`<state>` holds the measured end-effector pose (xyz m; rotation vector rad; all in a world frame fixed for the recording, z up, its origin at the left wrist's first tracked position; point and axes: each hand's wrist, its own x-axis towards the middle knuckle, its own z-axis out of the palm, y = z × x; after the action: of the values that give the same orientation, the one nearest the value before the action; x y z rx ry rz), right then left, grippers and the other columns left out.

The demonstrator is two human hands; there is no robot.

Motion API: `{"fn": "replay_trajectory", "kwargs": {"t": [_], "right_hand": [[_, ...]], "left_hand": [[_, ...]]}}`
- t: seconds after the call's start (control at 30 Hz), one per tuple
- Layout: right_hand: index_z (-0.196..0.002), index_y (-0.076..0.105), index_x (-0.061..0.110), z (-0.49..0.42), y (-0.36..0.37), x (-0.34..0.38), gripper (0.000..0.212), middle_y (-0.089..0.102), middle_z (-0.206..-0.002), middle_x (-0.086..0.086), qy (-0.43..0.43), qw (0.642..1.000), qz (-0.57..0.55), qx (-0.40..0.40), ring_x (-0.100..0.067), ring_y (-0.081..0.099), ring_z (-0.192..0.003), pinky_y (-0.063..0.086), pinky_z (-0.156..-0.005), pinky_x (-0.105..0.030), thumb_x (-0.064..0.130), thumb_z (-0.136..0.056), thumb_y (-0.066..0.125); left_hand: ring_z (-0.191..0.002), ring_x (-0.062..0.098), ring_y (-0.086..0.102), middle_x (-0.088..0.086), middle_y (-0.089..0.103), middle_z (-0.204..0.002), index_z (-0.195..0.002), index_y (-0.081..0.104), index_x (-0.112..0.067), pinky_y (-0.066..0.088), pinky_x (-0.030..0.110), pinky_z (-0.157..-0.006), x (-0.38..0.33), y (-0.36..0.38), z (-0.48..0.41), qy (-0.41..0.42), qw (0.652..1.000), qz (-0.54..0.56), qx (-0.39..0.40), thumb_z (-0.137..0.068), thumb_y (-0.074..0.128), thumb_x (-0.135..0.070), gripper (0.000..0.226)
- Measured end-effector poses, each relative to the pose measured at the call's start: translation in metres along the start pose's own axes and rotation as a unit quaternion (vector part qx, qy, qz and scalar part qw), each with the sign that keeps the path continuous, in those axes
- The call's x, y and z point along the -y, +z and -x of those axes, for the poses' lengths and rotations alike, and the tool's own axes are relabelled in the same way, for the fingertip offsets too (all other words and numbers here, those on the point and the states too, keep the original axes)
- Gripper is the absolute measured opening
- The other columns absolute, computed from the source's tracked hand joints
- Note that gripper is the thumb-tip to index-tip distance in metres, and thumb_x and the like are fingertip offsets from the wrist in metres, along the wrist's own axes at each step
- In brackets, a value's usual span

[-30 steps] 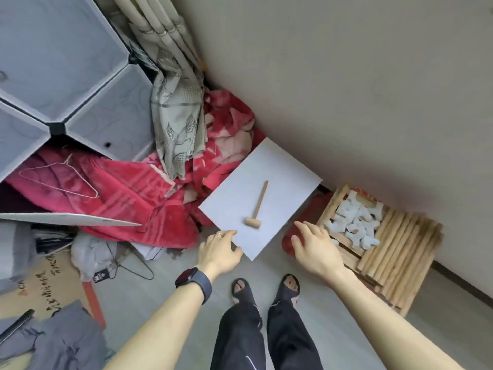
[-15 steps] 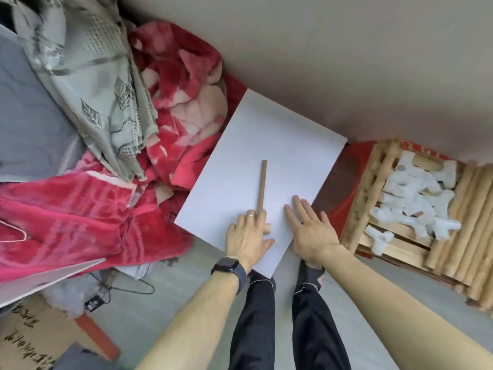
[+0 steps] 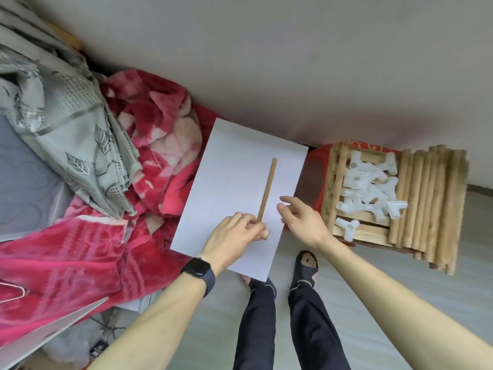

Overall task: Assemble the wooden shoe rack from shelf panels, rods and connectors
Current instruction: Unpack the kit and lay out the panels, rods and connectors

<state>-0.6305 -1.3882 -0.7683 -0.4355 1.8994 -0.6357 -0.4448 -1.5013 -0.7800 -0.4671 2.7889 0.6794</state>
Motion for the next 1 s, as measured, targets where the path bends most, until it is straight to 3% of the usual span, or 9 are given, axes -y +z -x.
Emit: {"fn": "replay_trajectory", "kwargs": {"t": [0.17,0.3,0.37,0.47,0.63,0.7,0.83,0.9,1.0], "right_hand": [[-0.114,0.065,0.023,0.062,-0.075,0.013,0.023,0.077,-0.096,0.005,-0.026,0.979,-0.166,-0.119,-0.01,0.075,-0.077,0.054,-0.06,-0.019,0.041,-0.1,0.061],[-0.105,0.065,0.013,0.096,-0.126,-0.013,0.019,0.077,-0.094,-0.003,-0.001,0.953,-0.235,-0.191,-0.017,0.075,-0.077,0.057,-0.066,-0.022,0.03,-0.104,0.057],[-0.106,0.064,0.016,0.104,-0.15,-0.035,0.015,0.077,-0.093,-0.001,0.018,0.936,-0.255,-0.242,-0.012,0.073,-0.074,0.056,-0.066,-0.022,0.028,-0.104,0.056],[-0.103,0.059,0.018,0.105,-0.189,-0.08,0.01,0.076,-0.094,-0.005,0.049,0.918,-0.251,-0.303,-0.006,0.068,-0.068,0.055,-0.065,-0.024,0.024,-0.106,0.052],[-0.102,0.059,0.02,0.084,-0.253,-0.142,0.017,0.075,-0.095,0.0,0.106,0.925,-0.169,-0.323,-0.007,0.067,-0.068,0.058,-0.083,-0.04,0.03,-0.106,0.046],[-0.108,0.06,0.017,0.069,-0.275,-0.156,0.023,0.075,-0.091,0.004,0.116,0.936,-0.144,-0.3,-0.003,0.067,-0.065,0.058,-0.088,-0.042,0.034,-0.106,0.045],[-0.113,0.061,0.017,0.033,-0.304,-0.166,0.023,0.076,-0.091,0.005,0.098,0.967,-0.098,-0.214,-0.01,0.071,-0.079,0.057,-0.094,-0.045,0.036,-0.105,0.051],[-0.129,0.058,0.013,0.02,-0.312,-0.169,0.037,0.072,-0.106,0.008,0.085,0.978,-0.038,-0.186,-0.015,0.069,-0.099,0.053,-0.097,-0.038,0.04,-0.103,0.054],[-0.14,0.053,0.012,0.015,-0.323,-0.185,0.049,0.066,-0.127,-0.001,0.086,0.965,0.009,-0.247,-0.022,0.06,-0.12,0.044,-0.094,-0.03,0.042,-0.101,0.055]], "left_hand": [[-0.085,0.019,0.065,-0.002,0.067,-0.098,-0.101,0.069,-0.027,0.052,0.031,-0.069,-0.042,-0.049,-0.026,0.272,0.95,-0.137,-0.064,-0.093,0.039,-0.005,0.038],[-0.094,0.021,0.066,0.001,0.068,-0.106,-0.113,0.068,-0.029,0.056,0.031,-0.077,-0.094,-0.06,-0.056,0.297,0.942,-0.113,-0.105,-0.088,0.061,-0.002,0.038],[-0.113,0.024,0.064,0.004,0.066,-0.125,-0.136,0.057,-0.034,0.056,0.036,-0.092,-0.12,-0.054,-0.071,0.215,0.972,-0.043,-0.085,-0.09,0.07,-0.02,0.05],[-0.135,0.023,0.047,0.0,0.045,-0.152,-0.153,0.024,-0.043,0.048,0.042,-0.105,-0.149,-0.034,-0.099,-0.022,0.992,0.118,-0.028,-0.099,0.051,-0.051,0.061],[-0.148,0.027,0.031,0.003,0.027,-0.164,-0.158,0.016,-0.034,0.033,0.046,-0.115,-0.163,0.015,-0.152,-0.299,0.89,0.343,0.022,-0.099,0.045,-0.06,0.071],[-0.149,0.029,0.03,0.005,0.026,-0.165,-0.159,0.016,-0.03,0.029,0.046,-0.119,-0.163,0.031,-0.168,-0.348,0.853,0.387,0.029,-0.101,0.041,-0.06,0.071],[-0.15,0.027,0.027,-0.001,0.027,-0.165,-0.159,0.018,-0.035,0.025,0.046,-0.121,-0.164,0.048,-0.191,-0.375,0.836,0.4,0.027,-0.104,0.029,-0.06,0.062],[-0.149,0.027,0.03,-0.004,0.029,-0.163,-0.158,0.019,-0.04,0.024,0.045,-0.12,-0.165,0.05,-0.198,-0.39,0.828,0.401,0.03,-0.104,0.024,-0.061,0.058],[-0.146,0.023,0.035,-0.009,0.036,-0.159,-0.157,0.023,-0.042,0.026,0.041,-0.117,-0.17,0.05,-0.206,-0.39,0.817,0.424,0.029,-0.105,0.023,-0.06,0.055]]}}
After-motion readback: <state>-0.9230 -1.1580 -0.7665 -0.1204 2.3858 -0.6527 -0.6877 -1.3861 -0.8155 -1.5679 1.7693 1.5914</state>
